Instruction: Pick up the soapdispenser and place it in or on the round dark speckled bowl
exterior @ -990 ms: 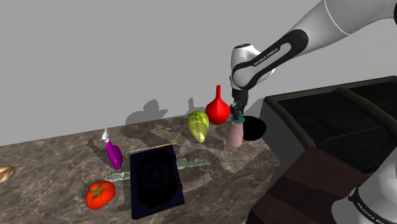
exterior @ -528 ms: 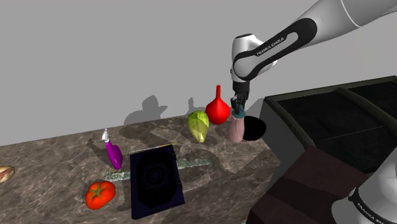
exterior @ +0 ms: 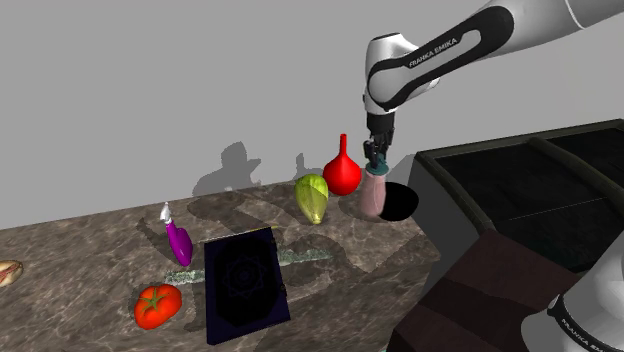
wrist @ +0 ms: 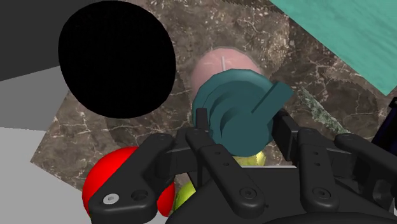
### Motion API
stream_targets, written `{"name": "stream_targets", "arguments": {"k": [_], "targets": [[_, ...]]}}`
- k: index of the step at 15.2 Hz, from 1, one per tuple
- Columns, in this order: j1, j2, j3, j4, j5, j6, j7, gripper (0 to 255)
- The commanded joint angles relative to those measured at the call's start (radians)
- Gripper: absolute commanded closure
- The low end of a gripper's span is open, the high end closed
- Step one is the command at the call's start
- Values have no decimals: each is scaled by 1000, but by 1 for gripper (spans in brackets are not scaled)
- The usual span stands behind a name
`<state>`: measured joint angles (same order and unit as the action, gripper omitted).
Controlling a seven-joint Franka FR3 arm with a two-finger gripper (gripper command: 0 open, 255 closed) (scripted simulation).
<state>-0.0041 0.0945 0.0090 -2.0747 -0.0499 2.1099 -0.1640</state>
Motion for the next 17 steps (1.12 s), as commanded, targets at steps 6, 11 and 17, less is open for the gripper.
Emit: {"name": "stream_targets", "arguments": {"k": [6, 11, 17], "targets": [[-22, -30, -19, 60, 1, -87, -45, 255], [-75, -18, -65, 159, 1, -170, -148, 255], [-138, 31, -117, 321, 7, -277, -269, 255]]}}
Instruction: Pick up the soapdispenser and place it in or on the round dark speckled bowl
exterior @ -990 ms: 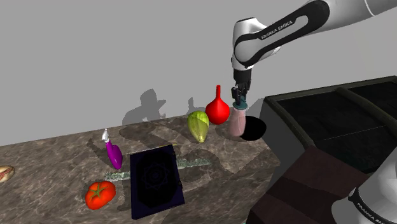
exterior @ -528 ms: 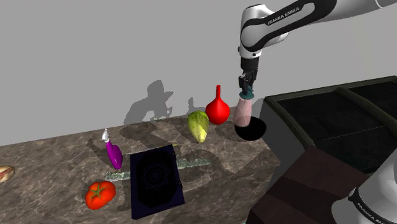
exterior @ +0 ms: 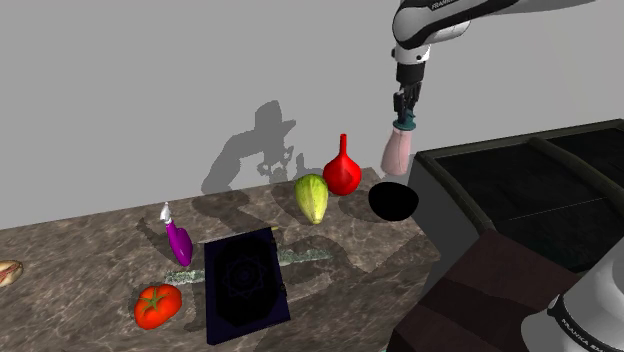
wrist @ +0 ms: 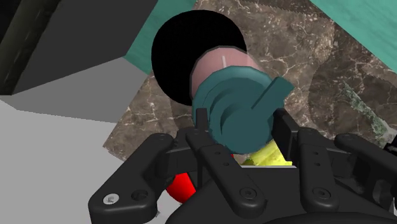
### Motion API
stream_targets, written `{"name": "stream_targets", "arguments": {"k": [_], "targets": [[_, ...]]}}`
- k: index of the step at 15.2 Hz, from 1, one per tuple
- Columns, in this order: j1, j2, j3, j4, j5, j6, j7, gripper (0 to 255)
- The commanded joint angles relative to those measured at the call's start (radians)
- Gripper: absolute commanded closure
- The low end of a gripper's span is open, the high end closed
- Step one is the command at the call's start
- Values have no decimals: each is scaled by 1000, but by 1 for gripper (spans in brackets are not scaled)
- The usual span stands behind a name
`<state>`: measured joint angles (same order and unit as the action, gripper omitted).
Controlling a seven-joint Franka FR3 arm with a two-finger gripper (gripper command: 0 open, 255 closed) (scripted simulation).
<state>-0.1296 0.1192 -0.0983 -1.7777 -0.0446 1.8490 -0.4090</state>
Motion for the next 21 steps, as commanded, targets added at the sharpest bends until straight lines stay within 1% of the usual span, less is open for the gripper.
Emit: {"name": "stream_targets", "arguments": {"k": [1, 2, 11, 21], "targets": [[-23, 19, -18, 56, 3, -35, -44, 255], [-38, 38, -29, 104, 6, -63, -72, 255], [-39, 54, -29, 4, 7, 53, -68, 255], [-41, 92, -28, -83, 10, 177, -65, 255]]}}
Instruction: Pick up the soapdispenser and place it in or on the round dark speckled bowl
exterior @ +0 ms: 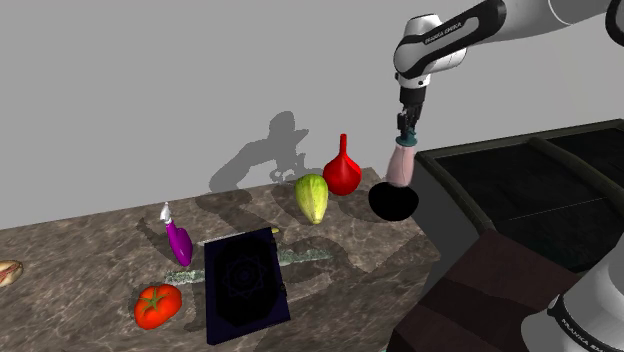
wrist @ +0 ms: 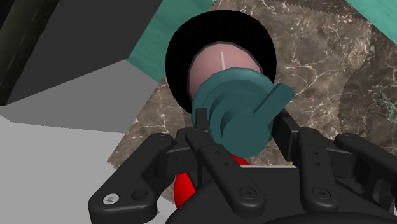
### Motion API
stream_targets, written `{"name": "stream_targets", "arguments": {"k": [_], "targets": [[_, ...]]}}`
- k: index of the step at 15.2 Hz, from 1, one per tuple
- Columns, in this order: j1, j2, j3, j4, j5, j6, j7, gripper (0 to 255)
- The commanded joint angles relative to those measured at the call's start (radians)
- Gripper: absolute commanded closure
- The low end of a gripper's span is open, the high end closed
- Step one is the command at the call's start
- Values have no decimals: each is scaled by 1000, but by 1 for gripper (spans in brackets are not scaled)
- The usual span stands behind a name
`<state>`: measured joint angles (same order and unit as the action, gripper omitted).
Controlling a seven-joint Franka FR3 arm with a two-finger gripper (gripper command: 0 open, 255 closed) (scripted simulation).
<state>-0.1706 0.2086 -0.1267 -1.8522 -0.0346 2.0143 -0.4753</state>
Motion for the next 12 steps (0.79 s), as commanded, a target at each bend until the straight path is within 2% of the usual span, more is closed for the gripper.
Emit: {"name": "stream_targets", "arguments": {"k": [1, 12], "targets": [[0, 7, 0, -16, 0, 24, 1, 255], [-2, 72, 2, -83, 7, 155, 3, 255]]}}
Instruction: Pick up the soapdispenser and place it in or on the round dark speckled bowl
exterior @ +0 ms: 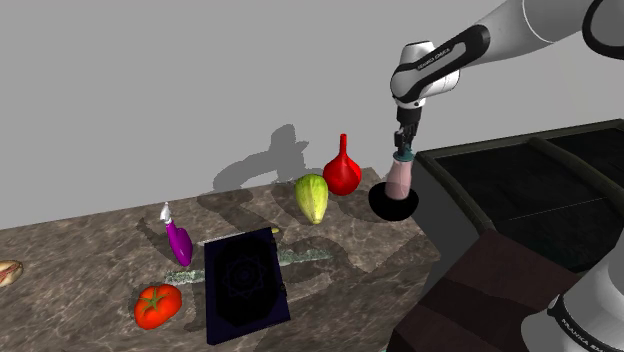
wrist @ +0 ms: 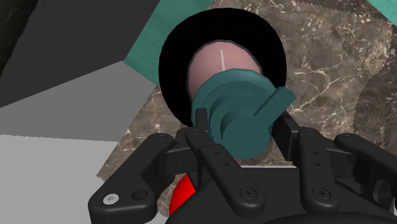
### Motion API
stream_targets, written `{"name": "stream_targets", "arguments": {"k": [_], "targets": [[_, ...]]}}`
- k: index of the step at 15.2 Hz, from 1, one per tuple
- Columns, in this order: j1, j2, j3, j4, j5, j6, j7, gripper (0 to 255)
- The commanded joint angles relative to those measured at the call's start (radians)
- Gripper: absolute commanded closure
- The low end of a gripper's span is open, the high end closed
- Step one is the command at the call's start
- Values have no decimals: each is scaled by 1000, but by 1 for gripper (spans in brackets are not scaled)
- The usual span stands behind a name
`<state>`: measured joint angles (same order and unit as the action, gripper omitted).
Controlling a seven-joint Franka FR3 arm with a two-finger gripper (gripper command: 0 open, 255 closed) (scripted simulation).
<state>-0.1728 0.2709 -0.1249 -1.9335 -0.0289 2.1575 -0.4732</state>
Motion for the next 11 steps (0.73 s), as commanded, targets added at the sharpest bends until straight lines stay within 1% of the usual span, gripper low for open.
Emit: {"name": "stream_targets", "arguments": {"k": [1, 9, 10, 11], "targets": [[0, 16, 1, -6, 2, 23, 0, 255], [-1, 18, 1, -7, 2, 26, 0, 255], [-1, 18, 1, -7, 2, 26, 0, 0], [-1, 18, 1, -7, 2, 26, 0, 0]]}}
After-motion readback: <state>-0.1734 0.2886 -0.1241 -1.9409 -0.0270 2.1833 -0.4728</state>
